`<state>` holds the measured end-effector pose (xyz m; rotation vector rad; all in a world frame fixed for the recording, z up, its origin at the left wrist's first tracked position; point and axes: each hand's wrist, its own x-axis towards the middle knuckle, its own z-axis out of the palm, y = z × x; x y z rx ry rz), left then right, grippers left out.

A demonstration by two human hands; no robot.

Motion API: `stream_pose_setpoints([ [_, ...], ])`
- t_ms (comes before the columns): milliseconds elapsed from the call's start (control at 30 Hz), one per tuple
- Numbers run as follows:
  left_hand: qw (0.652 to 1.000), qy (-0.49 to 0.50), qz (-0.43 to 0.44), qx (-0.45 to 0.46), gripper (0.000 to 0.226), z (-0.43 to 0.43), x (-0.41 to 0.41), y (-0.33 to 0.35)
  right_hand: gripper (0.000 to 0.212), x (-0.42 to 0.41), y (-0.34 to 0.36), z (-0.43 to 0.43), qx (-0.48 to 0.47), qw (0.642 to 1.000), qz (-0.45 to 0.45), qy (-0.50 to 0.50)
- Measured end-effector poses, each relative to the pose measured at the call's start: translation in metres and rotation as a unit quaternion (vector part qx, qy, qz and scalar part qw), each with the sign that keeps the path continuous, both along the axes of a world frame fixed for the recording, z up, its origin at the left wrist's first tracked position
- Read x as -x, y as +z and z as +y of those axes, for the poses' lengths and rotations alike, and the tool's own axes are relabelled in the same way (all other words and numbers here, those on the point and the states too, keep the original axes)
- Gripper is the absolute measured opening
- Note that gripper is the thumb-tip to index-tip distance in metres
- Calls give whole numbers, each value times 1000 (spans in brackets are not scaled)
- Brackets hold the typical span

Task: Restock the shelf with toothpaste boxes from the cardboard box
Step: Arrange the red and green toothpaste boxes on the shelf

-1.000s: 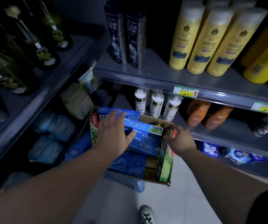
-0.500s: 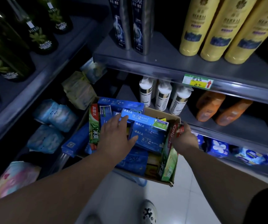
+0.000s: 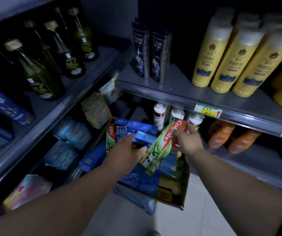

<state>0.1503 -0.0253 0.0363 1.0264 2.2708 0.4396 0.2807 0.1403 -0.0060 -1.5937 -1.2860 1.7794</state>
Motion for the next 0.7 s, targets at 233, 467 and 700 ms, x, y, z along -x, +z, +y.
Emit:
stream_pose_setpoints([
  [233, 972, 178, -139, -71, 57, -45, 47, 19, 50, 78, 29, -46, 50, 989, 135, 45],
  [467, 885, 293, -349, -94, 24, -104, 98, 2, 49, 130, 32, -97, 84, 977, 185, 59],
  [700, 879, 347, -276, -176, 40, -140, 139, -16, 58, 155, -4, -134, -112, 953, -148, 239],
])
